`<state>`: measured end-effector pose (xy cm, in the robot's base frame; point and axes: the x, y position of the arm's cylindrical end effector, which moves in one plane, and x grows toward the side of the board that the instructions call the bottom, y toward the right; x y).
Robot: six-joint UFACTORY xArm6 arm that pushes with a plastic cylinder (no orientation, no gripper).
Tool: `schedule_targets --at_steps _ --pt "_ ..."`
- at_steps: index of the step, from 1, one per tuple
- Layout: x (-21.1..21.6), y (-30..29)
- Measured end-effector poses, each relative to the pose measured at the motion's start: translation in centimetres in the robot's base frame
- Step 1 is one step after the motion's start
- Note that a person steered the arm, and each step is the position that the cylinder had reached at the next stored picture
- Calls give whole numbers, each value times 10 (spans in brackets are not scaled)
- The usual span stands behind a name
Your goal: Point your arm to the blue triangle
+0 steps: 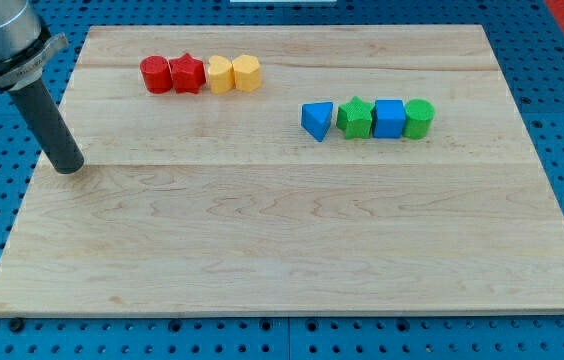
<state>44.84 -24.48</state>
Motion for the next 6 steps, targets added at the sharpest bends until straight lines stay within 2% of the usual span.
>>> schedule_targets --at_steps 2,3,4,6 --pt "-5 -2" --pt "-22 31" --pt "-25 83" --pt "-73 212"
